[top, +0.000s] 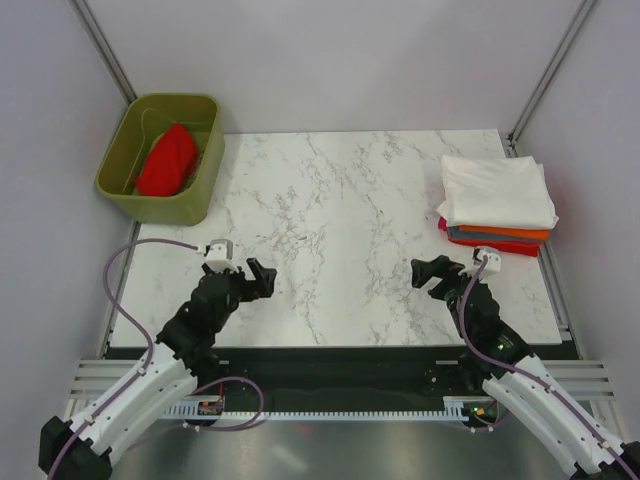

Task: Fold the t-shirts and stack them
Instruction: Grab the tshirt from the pile

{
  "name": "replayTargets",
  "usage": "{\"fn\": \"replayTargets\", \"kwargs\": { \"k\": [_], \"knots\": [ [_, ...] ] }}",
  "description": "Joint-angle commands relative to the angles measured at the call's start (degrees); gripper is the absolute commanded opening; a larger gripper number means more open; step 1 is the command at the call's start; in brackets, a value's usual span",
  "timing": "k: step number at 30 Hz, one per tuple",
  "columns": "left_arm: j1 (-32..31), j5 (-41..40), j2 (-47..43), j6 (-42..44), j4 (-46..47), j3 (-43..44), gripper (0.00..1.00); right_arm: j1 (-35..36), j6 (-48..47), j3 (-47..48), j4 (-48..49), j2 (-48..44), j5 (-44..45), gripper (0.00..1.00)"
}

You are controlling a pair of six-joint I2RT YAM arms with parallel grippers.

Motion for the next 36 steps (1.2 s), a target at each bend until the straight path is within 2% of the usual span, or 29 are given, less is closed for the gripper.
{"fn": "replayTargets", "kwargs": {
  "k": [1, 4, 7, 8, 10, 11, 12, 17, 22, 27, 29, 36],
  "knots": [
    [0.03, -6.18, 3.11, -4.66, -0.68, 6.85, 1.0, 0.01, 4.37, -0.96, -3.03, -2.35, 7.06, 0.98],
    [2.04, -8.72, 8.73, -8.17, -2.86, 14.23, 0.99, 0.01, 7.28, -1.22, -4.79, -3.05, 10.41, 0.93],
    [9.85, -5.93, 18.99, -9.24, -7.78, 26.61, 1.0, -0.08, 8.25, -1.23, -5.24, -3.05, 10.86, 0.89],
    [15.53, -4.35, 21.81, -9.76, -12.58, 33.86, 1.0, 0.01, 8.77, -1.23, -5.41, -2.79, 10.16, 0.89],
    [20.66, -1.7, 30.92, -10.56, -17.71, 41.89, 1.0, -0.08, 9.21, -1.23, -5.32, -2.27, 9.11, 0.87],
    [24.34, -1.35, 33.5, -10.21, -19.82, 49.16, 1.0, 0.1, 9.22, -1.23, -5.5, -1.92, 7.88, 0.87],
    [25.94, -1.17, 36.4, -9.77, -21.93, 52.27, 1.0, 0.01, 9.13, -0.88, -5.67, -1.48, 7.44, 0.86],
    [36.74, 3.57, 52.9, -9.68, -25.2, 70.71, 1.0, 0.01, 8.43, -0.44, -6.11, -1.03, 6.99, 0.82],
    [39.93, 2.08, 68.92, -10.65, -26.51, 84.27, 0.93, 0.01, 6.76, -0.7, -5.06, -0.86, 4.97, 0.81],
    [42.21, 0.25, 89.55, -10.91, -31.08, 104.4, 0.83, 0.01, 6.32, -0.61, -4.71, -0.68, 4.45, 0.82],
    [42.83, -1.51, 94.24, -10.73, -31.88, 110.19, 0.83, 0.01, 5.18, -0.7, -4.1, -0.86, 3.66, 0.83],
    [44.5, -10.57, 107.17, -9.06, -31.62, 119.01, 0.88, 0.1, 4.38, -1.05, -3.65, -2.44, 2.6, 0.87]
  ]
}}
